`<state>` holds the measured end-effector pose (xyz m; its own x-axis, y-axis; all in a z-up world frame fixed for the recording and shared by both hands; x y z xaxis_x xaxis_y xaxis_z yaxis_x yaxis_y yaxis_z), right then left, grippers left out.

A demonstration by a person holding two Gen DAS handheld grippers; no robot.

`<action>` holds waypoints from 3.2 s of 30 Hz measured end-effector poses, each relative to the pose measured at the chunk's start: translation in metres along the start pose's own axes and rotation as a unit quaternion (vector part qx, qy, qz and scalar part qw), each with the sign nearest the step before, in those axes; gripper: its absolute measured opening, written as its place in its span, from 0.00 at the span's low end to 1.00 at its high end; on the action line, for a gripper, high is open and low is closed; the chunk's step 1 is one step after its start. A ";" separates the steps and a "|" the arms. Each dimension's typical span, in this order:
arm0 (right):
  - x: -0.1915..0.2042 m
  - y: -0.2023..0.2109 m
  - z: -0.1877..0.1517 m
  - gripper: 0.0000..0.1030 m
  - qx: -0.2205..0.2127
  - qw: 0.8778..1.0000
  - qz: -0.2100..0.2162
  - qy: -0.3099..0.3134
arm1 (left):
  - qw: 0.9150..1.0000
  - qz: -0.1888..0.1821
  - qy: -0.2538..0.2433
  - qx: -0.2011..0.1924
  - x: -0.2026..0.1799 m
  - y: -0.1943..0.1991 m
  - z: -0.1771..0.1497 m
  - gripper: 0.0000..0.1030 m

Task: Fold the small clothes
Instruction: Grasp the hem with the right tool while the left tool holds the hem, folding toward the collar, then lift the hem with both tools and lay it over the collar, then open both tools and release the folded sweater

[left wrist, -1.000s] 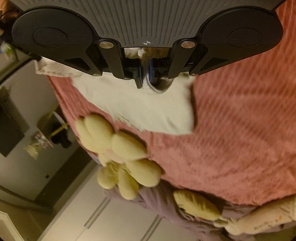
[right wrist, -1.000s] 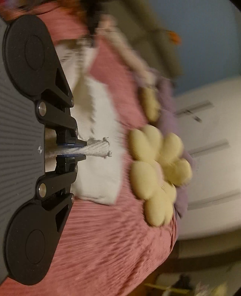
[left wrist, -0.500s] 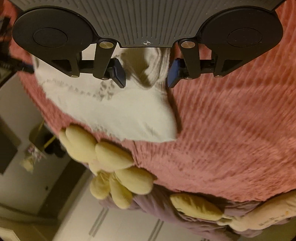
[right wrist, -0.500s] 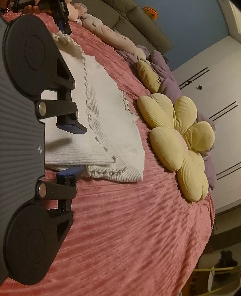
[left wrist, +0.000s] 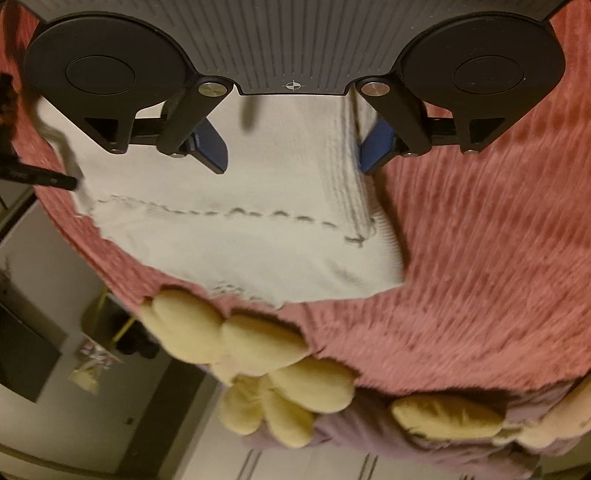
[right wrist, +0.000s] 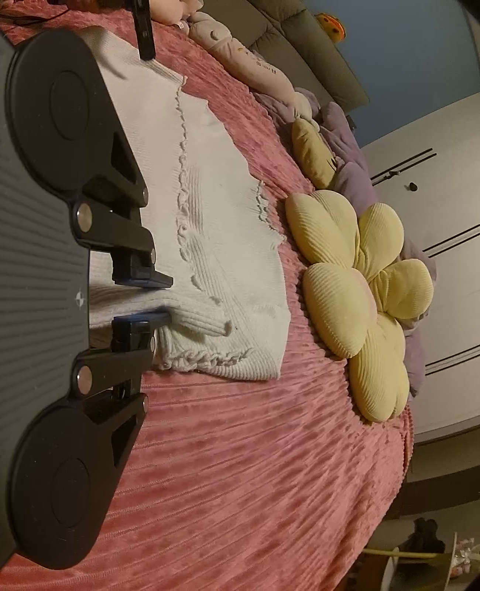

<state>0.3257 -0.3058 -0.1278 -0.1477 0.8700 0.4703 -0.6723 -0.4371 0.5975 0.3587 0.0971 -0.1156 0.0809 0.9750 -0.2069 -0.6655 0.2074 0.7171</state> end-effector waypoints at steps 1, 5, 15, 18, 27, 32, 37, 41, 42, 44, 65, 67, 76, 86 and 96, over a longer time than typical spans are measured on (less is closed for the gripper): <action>0.003 0.001 0.001 0.13 0.000 1.000 0.005 0.002 | 1.000 0.002 0.010 0.010 0.003 -0.006 0.001 0.73; 0.009 -0.001 0.005 0.17 0.008 1.000 -0.001 0.023 | 0.999 0.006 0.042 0.030 0.012 -0.021 0.001 0.62; 0.002 -0.021 0.001 0.23 0.033 0.999 -0.026 0.016 | 0.998 0.031 0.045 0.043 0.015 -0.019 0.003 0.31; 0.008 -0.024 0.000 0.11 0.036 0.998 -0.033 0.041 | 0.998 0.043 0.021 0.042 0.010 -0.016 0.006 0.25; 0.022 -0.007 0.012 0.08 0.011 0.995 -0.040 0.085 | 0.994 0.100 -0.028 0.027 0.005 -0.003 0.012 0.20; 0.017 -0.007 0.007 0.08 0.016 0.996 -0.043 0.077 | 0.992 0.116 -0.034 0.021 0.004 0.003 0.013 0.20; 0.017 -0.007 0.004 0.08 0.020 0.996 -0.044 0.081 | 0.993 0.107 -0.054 -0.006 -0.004 0.011 0.020 0.25; 0.014 -0.015 0.000 0.09 0.033 0.996 -0.045 0.064 | 0.993 0.101 -0.063 0.006 -0.010 -0.005 0.016 0.32; 0.014 -0.016 -0.001 0.10 0.035 0.996 -0.047 0.061 | 0.992 0.105 -0.062 0.008 -0.010 -0.009 0.015 0.32; 0.014 -0.019 -0.003 0.13 0.039 0.996 -0.047 0.060 | 0.993 0.104 -0.055 0.012 -0.008 -0.012 0.015 0.24; 0.037 -0.025 0.088 0.07 -0.061 0.985 -0.098 0.131 | 0.980 0.143 -0.049 -0.127 -0.018 0.024 0.126 0.09; 0.035 -0.043 0.106 0.07 -0.064 0.981 -0.116 0.139 | 0.977 0.161 -0.058 -0.127 -0.017 0.005 0.135 0.09; 0.011 -0.120 0.094 0.07 0.020 0.980 -0.144 0.136 | 0.977 0.196 -0.071 -0.051 -0.001 -0.072 0.099 0.09; -0.004 -0.119 0.126 0.10 -0.045 0.974 -0.183 0.127 | 0.971 0.219 -0.023 -0.098 0.008 -0.066 0.134 0.15; 0.032 -0.052 0.050 0.24 -0.038 0.993 -0.067 0.091 | 0.981 0.155 -0.102 -0.052 -0.036 -0.035 0.038 0.65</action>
<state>0.3926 -0.2664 -0.1111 -0.1770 0.9492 0.2601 -0.7465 -0.3017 0.5930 0.4078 0.0574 -0.1081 0.0019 0.9877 0.1562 -0.7528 -0.1014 0.6504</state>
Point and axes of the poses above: each gripper's, at about its wrist camera, not at the fingertips, and y roughly against the way its jaws point, x to its left, z to its top, the point moved 9 cm from there along -y, roughly the way its jaws point, and after that the axes turned 10 degrees about z, right-handed, at the moved point
